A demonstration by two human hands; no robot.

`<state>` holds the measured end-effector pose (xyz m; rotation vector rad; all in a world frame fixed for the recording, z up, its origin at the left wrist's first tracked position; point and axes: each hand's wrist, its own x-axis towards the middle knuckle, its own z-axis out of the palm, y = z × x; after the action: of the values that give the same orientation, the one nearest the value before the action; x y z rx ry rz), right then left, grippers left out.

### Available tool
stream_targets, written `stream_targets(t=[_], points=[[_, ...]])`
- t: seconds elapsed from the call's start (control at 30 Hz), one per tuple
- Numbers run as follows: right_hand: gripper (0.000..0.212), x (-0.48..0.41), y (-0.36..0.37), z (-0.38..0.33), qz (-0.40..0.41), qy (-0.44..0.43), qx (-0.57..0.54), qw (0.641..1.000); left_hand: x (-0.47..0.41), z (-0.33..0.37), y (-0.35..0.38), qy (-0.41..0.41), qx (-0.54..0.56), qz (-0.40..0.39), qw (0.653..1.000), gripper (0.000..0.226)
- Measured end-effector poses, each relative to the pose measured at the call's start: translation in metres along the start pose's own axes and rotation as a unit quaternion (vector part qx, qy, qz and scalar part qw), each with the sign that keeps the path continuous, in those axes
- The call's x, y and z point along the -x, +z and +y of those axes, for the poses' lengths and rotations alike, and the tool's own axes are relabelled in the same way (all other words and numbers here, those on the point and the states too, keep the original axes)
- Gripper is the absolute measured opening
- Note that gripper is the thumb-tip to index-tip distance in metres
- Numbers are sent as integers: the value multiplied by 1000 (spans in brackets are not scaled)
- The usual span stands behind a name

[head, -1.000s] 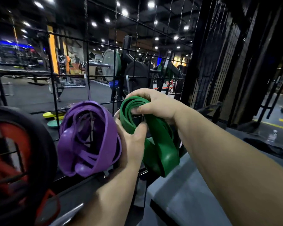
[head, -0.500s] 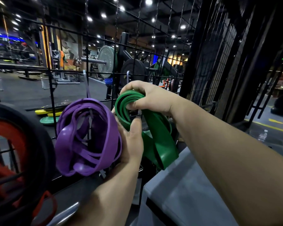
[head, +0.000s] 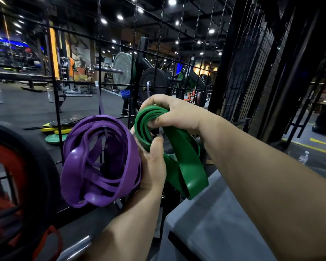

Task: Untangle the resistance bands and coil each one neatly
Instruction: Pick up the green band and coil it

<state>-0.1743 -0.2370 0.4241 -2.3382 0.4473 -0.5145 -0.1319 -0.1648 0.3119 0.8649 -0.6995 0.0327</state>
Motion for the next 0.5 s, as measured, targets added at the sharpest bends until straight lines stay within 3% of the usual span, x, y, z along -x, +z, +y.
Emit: stream_targets(t=[0.37, 0.5], points=[[37, 5, -6, -10, -26, -17, 48, 998, 1, -9, -1, -47, 32, 12, 998, 37], [39, 3, -4, -20, -35, -29, 64, 997, -5, -9, -4, -15, 2, 25, 1000, 44]])
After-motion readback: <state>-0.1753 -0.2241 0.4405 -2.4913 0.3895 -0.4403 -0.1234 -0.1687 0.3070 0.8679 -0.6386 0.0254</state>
